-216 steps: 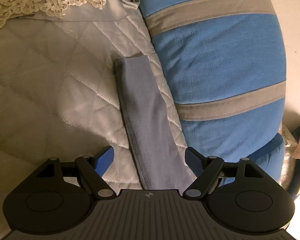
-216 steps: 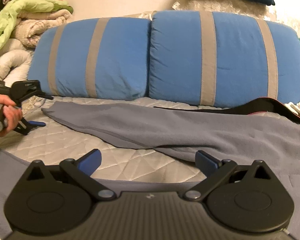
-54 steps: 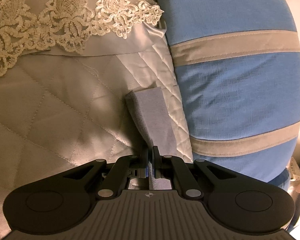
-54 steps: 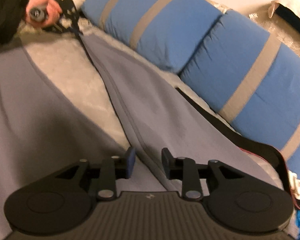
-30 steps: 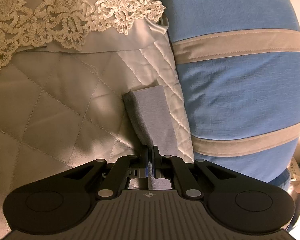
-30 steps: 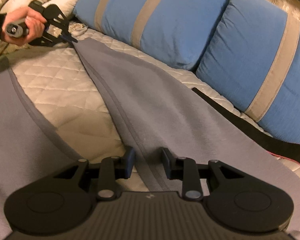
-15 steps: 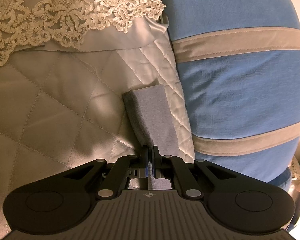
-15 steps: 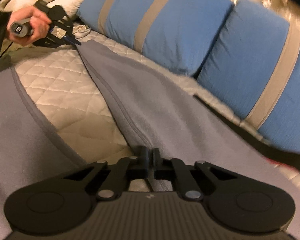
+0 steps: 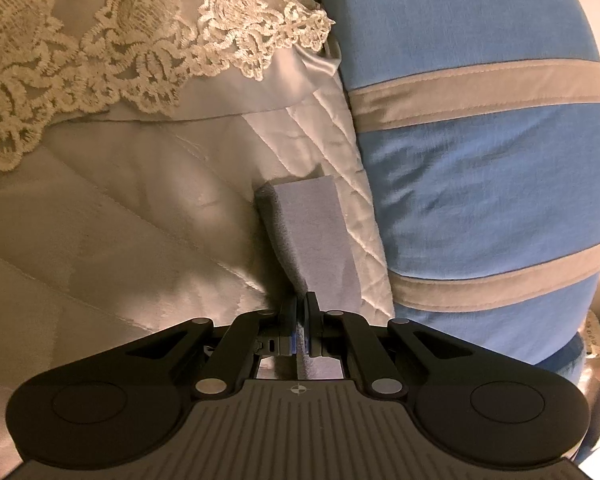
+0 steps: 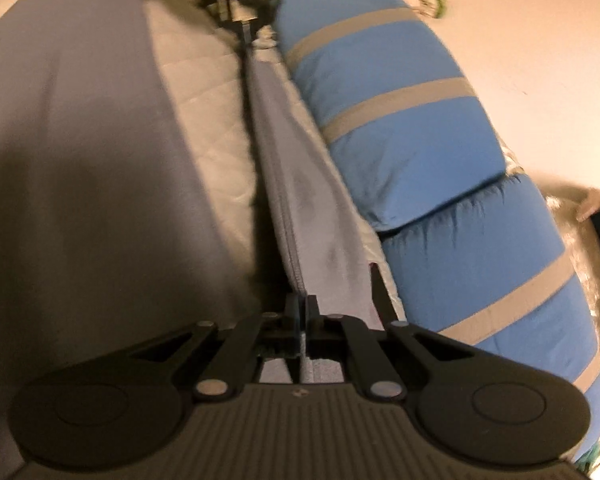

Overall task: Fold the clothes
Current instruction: 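Pull the held fabric with the right gripper toward the left gripper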

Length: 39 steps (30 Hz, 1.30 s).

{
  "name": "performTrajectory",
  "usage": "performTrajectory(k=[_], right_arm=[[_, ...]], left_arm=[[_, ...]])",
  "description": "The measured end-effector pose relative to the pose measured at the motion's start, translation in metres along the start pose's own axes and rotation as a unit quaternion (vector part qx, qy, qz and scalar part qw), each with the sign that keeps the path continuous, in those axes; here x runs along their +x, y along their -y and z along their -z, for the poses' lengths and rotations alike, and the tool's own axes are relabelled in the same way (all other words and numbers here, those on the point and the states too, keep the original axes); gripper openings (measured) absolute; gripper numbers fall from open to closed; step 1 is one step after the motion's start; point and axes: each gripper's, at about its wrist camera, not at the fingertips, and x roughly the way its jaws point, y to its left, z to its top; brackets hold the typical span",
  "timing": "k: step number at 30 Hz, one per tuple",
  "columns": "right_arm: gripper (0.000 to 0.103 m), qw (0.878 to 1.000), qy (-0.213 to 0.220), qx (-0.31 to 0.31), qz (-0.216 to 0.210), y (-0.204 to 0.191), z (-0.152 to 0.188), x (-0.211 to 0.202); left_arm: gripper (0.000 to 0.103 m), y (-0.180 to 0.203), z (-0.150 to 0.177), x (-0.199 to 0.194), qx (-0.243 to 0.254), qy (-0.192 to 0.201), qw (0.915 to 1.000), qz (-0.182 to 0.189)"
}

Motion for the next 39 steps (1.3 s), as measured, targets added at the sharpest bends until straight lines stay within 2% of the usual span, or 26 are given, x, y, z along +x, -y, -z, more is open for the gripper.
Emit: performTrajectory(k=[15, 34, 39], right_arm=[[0.002, 0.995, -0.007, -0.096, -0.034, -0.021, 0.000, -0.009], [0.002, 0.992, -0.020, -0.100, -0.071, -0.017, -0.002, -0.019], [0.002, 0.992, -0.021, -0.098, -0.076, -0.018, -0.002, -0.022]], left_arm=[[0.003, 0.005, 0.004, -0.027, 0.020, -0.002, 0.9993, -0.032], [0.003, -0.012, 0.026, -0.088, 0.074, 0.013, 0.9918, -0.103], [0.003, -0.023, 0.031, -0.096, 0.088, 0.003, 0.9890, -0.119]])
